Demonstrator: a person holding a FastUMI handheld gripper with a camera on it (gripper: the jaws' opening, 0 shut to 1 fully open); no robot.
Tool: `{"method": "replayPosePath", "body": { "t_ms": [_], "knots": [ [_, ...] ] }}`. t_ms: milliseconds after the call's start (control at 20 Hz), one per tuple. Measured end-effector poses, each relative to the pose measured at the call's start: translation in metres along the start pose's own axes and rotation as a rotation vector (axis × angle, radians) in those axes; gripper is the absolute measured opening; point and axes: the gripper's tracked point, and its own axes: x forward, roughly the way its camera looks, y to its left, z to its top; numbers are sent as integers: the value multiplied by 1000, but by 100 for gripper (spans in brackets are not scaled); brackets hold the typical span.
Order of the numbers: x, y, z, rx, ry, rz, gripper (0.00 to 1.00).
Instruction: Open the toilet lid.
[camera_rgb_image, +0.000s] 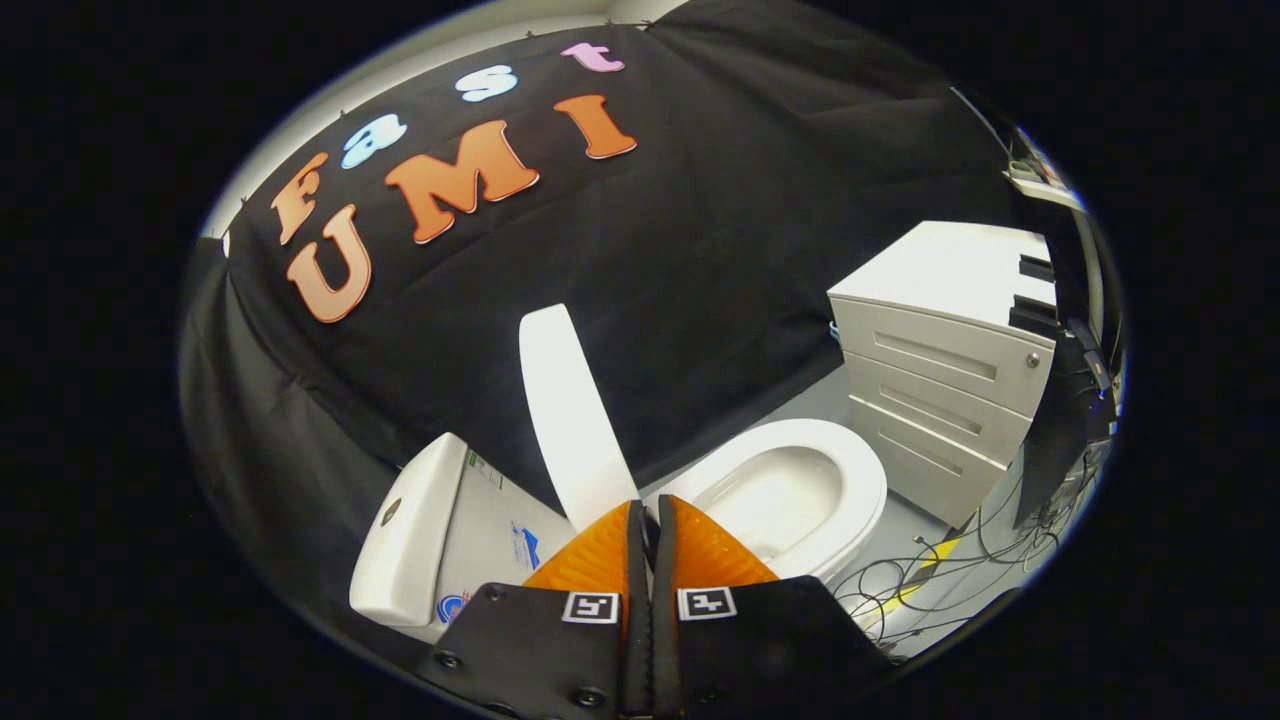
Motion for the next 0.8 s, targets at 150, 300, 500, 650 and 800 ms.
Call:
{"method": "replayPosePath", "body": {
  "t_ms": [150,300,500,650,800],
  "knots": [
    [-4,16,-4,-54,-10,-4,8],
    [-8,36,-11,-119,-15,3,8],
    [-14,62,-23,-196,-23,21,8],
    [-17,79,-31,-228,-25,36,8],
    [-21,98,-43,-267,-22,61,8]
  ]
}}
